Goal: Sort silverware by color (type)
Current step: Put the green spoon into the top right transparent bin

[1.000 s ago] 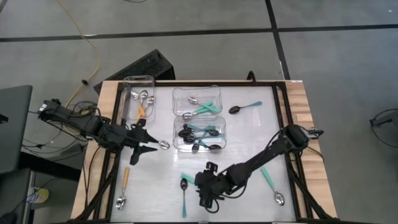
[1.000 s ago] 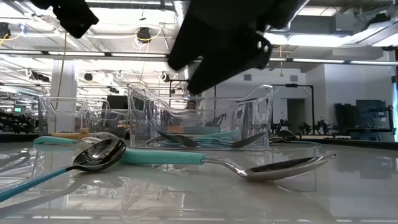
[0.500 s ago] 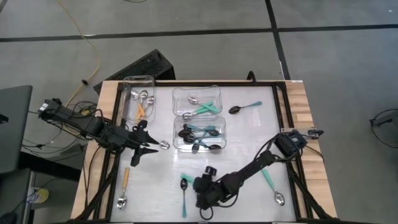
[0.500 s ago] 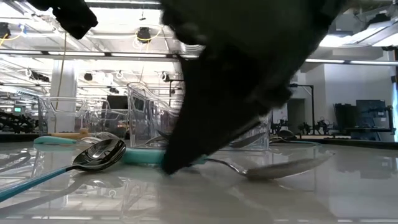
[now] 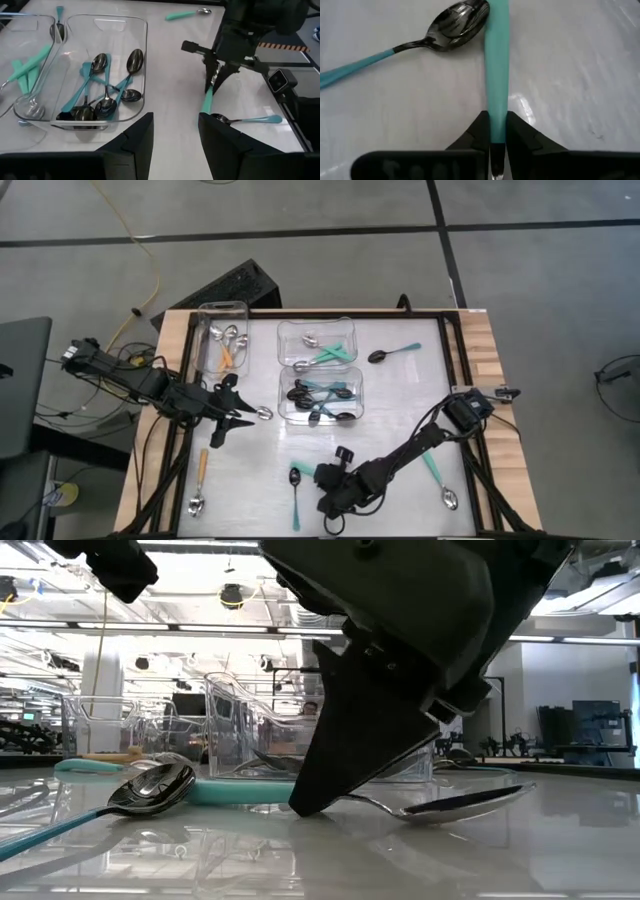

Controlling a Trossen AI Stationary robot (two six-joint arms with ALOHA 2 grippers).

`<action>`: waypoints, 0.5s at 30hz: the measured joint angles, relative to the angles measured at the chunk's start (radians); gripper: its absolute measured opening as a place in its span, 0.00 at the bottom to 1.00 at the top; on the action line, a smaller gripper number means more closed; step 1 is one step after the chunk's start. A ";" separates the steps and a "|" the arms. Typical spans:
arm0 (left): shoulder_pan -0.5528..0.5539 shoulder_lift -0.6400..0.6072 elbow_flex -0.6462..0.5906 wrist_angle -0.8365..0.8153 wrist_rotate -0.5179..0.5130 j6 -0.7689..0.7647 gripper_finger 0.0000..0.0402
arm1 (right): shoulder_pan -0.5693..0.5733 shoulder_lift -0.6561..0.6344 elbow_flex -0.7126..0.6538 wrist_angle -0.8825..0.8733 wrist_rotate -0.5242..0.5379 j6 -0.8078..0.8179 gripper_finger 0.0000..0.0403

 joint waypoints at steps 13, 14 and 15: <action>0.000 0.001 0.000 -0.015 -0.033 0.020 0.35 | -0.025 -0.280 -0.002 -0.172 0.177 -0.179 0.15; 0.000 0.001 0.000 -0.020 -0.042 0.026 0.35 | -0.033 -0.311 -0.002 -0.173 0.180 -0.226 0.15; 0.000 0.001 0.000 -0.021 -0.055 0.029 0.35 | -0.045 -0.338 -0.001 -0.173 0.182 -0.280 0.15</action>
